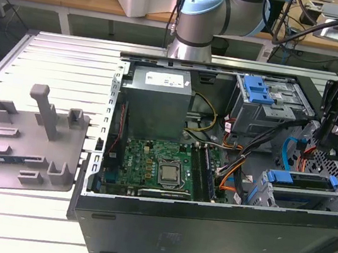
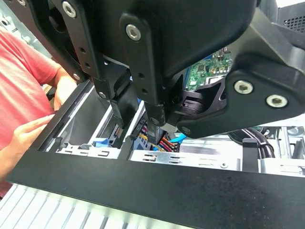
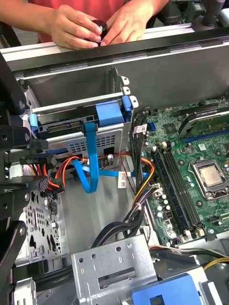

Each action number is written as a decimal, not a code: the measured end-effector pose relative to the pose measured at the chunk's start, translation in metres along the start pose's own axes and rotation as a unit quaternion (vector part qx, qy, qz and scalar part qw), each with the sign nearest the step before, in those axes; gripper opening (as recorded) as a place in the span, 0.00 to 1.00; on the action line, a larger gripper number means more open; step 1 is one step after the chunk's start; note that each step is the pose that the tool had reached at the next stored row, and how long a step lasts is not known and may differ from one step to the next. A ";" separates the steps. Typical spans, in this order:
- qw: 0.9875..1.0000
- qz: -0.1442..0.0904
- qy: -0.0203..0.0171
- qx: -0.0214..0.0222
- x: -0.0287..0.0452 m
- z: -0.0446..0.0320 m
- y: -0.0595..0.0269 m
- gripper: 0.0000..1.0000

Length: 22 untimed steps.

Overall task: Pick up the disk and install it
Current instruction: 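Insert the first disk wire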

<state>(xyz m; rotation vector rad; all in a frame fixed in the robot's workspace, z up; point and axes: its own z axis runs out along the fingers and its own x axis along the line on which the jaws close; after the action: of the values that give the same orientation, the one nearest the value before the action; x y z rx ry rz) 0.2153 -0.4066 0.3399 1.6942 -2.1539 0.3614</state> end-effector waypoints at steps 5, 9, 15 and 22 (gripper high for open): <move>1.000 0.000 0.000 0.000 0.0026 0.0020 -0.0008 0.35; 1.000 0.001 0.000 0.001 0.0027 0.0030 -0.0010 0.35; 1.000 0.002 0.000 0.001 0.0021 0.0044 -0.0010 0.27; 1.000 0.003 0.000 0.001 0.0017 0.0055 -0.0007 0.27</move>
<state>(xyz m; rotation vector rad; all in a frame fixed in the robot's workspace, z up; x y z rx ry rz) 0.2149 -0.4106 0.3357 1.6886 -2.1610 0.3642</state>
